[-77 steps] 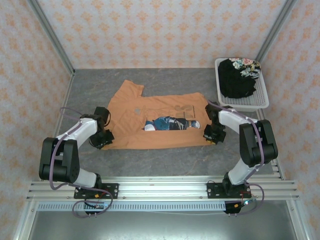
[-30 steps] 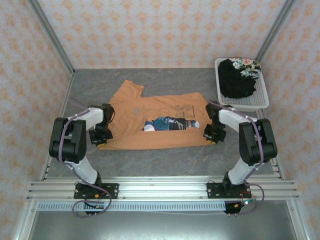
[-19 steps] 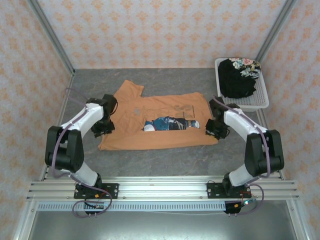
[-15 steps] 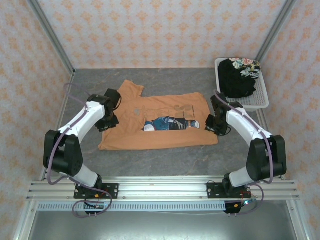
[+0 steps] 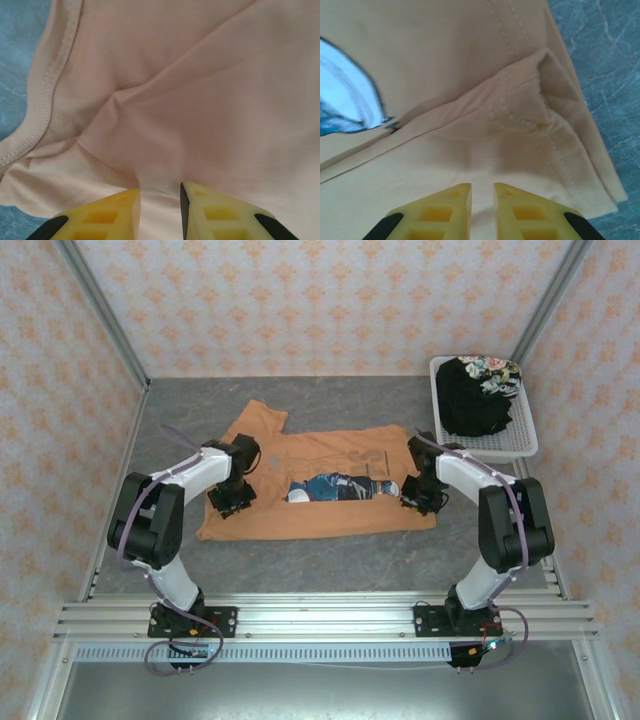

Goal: Fold and stack the t-shirts

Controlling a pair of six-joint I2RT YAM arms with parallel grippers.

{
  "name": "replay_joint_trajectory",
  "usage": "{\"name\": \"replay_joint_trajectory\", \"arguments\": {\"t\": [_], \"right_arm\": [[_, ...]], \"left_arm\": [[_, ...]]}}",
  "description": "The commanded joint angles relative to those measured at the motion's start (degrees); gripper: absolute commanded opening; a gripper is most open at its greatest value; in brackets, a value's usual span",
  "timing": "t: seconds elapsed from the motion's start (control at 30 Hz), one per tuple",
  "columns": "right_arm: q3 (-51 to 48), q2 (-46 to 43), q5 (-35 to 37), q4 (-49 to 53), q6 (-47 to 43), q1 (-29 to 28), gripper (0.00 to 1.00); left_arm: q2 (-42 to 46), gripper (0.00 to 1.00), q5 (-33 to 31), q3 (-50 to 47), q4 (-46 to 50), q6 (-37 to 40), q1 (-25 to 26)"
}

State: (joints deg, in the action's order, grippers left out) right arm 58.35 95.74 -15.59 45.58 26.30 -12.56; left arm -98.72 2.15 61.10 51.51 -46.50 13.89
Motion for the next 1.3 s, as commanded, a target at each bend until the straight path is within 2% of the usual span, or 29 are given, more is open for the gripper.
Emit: {"name": "replay_joint_trajectory", "arguments": {"t": [0.0,0.37,0.47,0.57,0.7,0.83,1.1,1.27], "right_arm": [[-2.1,0.3,3.8,2.7,0.0,-0.9,0.18],[-11.0,-5.6,-0.2,7.7,3.7,-8.8,0.19],[-10.6,-9.0,-0.2,9.6,4.2,-9.3,0.20],[-7.4,-12.7,2.0,10.8,4.1,-9.2,0.25],[-1.3,-16.3,4.0,6.6,3.9,-8.2,0.37],[5.7,-12.1,4.2,0.8,2.1,-5.6,0.38],[21.0,0.4,3.7,-3.6,-2.2,-1.8,0.38],[25.6,5.3,2.4,-4.1,-3.8,-1.2,0.38]], "left_arm": [[0.0,0.27,-3.1,-3.4,-1.0,-0.6,-0.5],[6.9,0.28,-6.9,-12.8,1.7,-0.4,-0.6],[10.0,0.28,-7.2,-13.3,4.2,-0.4,-1.6],[13.0,0.31,-7.9,-10.3,7.4,-0.7,-2.3],[12.8,0.42,-7.7,0.4,8.1,0.1,-3.2],[2.7,0.52,-6.2,15.3,5.5,3.2,-4.3],[-21.4,0.54,-5.4,47.1,2.1,11.6,-6.7],[-34.8,0.55,-7.8,64.6,2.9,15.6,-7.1]]}}
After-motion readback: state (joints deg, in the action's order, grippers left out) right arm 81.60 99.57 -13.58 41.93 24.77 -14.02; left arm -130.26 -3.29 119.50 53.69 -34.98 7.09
